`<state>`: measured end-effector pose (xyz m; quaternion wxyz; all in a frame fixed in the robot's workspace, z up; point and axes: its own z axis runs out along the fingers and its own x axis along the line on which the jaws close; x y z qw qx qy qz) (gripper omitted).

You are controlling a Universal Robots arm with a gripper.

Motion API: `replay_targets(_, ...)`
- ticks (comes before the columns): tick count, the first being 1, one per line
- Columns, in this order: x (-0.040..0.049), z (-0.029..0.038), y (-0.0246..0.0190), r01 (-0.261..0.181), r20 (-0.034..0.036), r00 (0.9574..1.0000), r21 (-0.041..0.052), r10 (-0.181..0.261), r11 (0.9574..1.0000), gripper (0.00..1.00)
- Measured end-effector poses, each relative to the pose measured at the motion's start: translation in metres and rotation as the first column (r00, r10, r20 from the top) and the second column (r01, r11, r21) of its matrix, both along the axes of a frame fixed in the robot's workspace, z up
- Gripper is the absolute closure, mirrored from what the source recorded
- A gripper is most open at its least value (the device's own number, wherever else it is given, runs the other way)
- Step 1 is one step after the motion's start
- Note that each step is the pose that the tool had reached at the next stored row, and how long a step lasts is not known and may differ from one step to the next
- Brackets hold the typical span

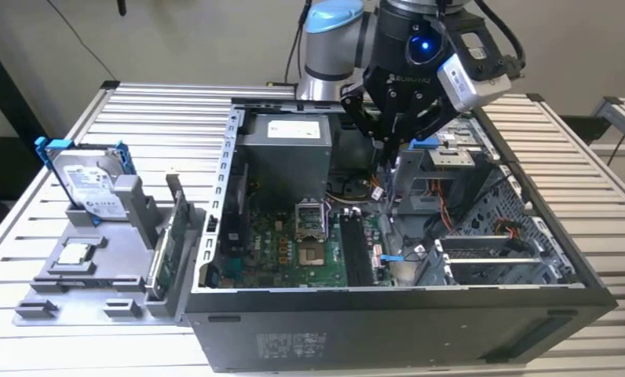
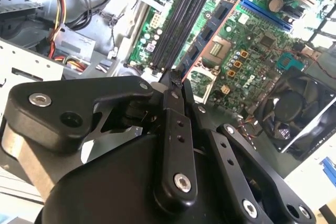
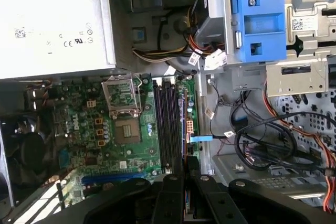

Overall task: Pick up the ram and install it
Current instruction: 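Insert the ram into the slot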

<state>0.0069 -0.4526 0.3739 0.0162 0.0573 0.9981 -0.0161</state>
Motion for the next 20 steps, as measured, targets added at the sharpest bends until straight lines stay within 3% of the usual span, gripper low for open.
replay_targets(20, 0.0002, -0.0361, 0.0000, 0.000, -0.0004, 1.0000, 0.0009, 0.000, 1.0000, 0.86)
